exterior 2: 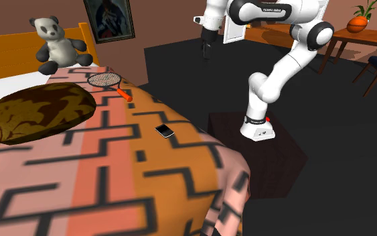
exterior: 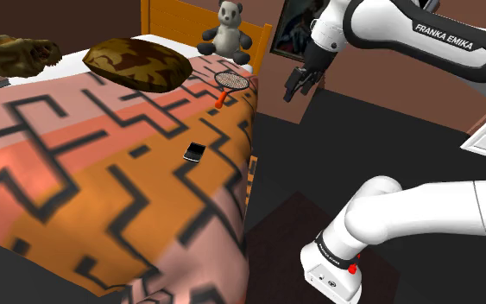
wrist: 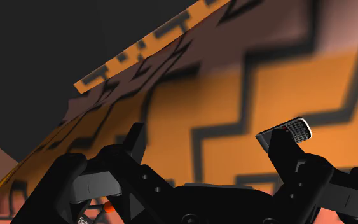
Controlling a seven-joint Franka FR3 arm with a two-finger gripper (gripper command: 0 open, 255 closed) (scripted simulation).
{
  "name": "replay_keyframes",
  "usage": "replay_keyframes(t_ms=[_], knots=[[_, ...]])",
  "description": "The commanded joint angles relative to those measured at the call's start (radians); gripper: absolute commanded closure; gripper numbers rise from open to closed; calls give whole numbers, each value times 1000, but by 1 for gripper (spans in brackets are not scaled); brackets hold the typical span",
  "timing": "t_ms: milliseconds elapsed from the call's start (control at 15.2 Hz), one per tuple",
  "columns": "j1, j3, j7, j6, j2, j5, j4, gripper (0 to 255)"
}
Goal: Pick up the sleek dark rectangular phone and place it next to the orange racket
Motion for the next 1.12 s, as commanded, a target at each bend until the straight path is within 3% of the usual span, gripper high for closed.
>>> replay_keyframes(t_ms=[0,528,1056], knots=[[0,0,0,0,0,0,0,0],[-30,158,321,211,103,61,-118,0],[-87,323,657,419,325,61,-115,0]])
